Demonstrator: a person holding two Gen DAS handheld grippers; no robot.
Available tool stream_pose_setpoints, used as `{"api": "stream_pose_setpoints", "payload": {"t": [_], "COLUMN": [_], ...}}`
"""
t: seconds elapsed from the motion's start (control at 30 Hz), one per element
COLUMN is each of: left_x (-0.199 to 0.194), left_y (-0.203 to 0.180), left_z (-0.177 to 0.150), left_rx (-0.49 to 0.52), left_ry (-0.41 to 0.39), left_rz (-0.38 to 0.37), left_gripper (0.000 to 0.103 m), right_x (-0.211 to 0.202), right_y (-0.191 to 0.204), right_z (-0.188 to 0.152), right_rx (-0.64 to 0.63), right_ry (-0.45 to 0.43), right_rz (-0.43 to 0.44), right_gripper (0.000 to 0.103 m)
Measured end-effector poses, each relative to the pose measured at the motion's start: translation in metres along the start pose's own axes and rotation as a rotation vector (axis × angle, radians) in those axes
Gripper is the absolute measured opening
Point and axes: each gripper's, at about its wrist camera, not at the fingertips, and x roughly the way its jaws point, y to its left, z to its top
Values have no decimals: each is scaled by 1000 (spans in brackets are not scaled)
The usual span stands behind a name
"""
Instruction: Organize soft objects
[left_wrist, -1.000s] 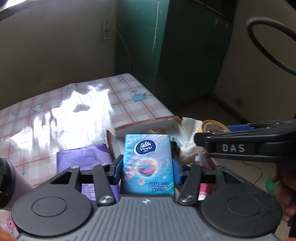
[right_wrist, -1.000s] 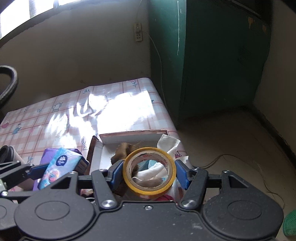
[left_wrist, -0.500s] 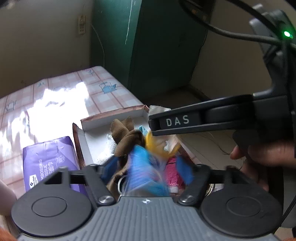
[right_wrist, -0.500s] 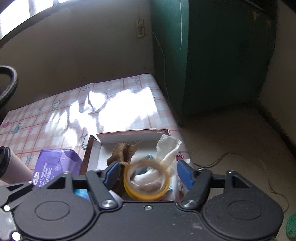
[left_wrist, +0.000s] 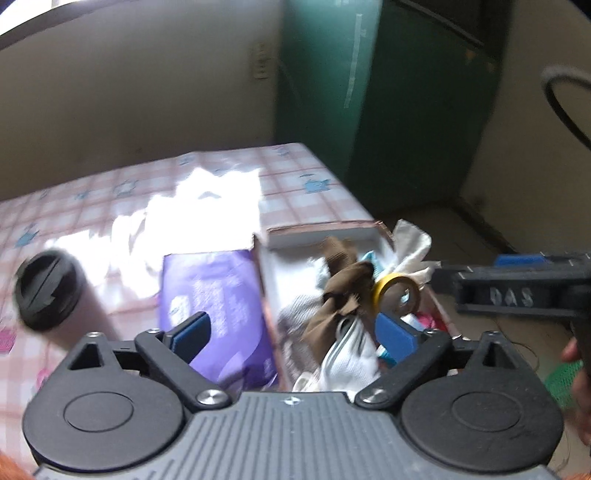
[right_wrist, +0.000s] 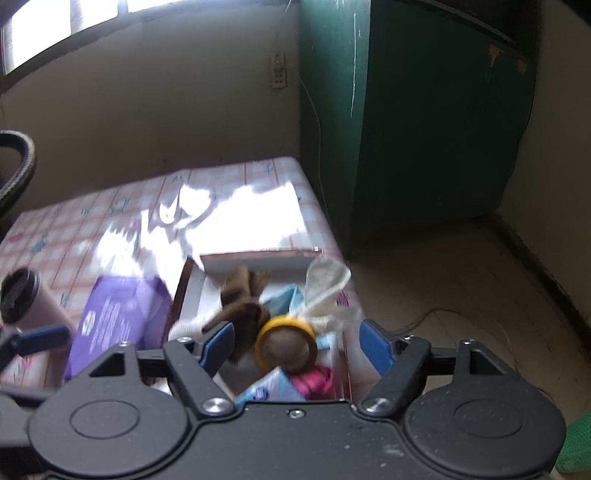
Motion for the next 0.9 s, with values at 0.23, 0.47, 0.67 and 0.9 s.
{"api": "stream_pose_setpoints", "payload": {"t": [0.23,0.47,0.67,0.9], "left_x": [-2,-1,1,6], "left_y": [0,1,1,-2], "left_z": [-25,-39,-44,-46], "left_rx": [23,6,-8,-2], "left_ry": [59,94,104,129], "left_rz": [40,37,47,58], "left_gripper": [103,103,103,103], "right_x": [-8,-7,-2,1], "right_y": [1,-2,-4,-4], "right_z": [-31,-51,-57,-59], "right_rx": [-19,-24,-28,-36], "right_ry": [64,114,131,139], "right_rz": [0,-4,5,16], "right_gripper": [88,88,88,88]}}
